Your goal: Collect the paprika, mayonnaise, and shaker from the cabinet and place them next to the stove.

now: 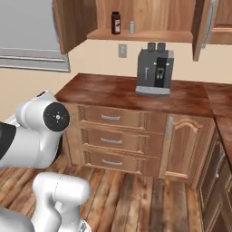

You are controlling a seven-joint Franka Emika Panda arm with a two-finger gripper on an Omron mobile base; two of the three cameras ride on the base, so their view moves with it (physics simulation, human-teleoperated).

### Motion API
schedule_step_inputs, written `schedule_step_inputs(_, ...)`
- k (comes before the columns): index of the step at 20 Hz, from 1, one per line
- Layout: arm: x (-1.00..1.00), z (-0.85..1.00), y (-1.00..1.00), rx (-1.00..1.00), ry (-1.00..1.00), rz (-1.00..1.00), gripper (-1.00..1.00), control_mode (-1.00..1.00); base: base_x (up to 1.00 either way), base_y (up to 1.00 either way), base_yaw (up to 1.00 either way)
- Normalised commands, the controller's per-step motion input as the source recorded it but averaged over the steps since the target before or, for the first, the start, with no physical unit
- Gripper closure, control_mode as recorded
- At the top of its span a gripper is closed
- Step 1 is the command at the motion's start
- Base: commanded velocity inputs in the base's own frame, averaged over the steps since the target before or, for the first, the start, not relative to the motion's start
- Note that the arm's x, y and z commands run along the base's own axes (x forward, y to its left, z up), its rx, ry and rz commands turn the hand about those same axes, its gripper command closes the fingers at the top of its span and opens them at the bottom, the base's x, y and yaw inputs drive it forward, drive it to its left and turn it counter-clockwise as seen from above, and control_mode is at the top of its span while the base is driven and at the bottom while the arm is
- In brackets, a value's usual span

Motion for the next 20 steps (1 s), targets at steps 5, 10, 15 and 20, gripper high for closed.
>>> schedule_step_inputs(5, 0.0, 0.0, 0.0, 0.0, 0.0, 0.0, -1.0, 1.0, 1.0, -0.47, 0.0)
schedule_step_inputs(10, 0.0, 0.0, 0.0, 0.0, 0.0, 0.0, -1.0, 1.0, 1.0, -0.39, -0.01)
schedule_step_inputs(15, 0.0, 0.0, 0.0, 0.0, 0.0, 0.0, -1.0, 1.0, 1.0, -0.22, -0.05)
schedule_step_inputs(20, 0.0, 0.0, 0.0, 0.0, 0.0, 0.0, -1.0, 1.0, 1.0, -0.07, -0.08)
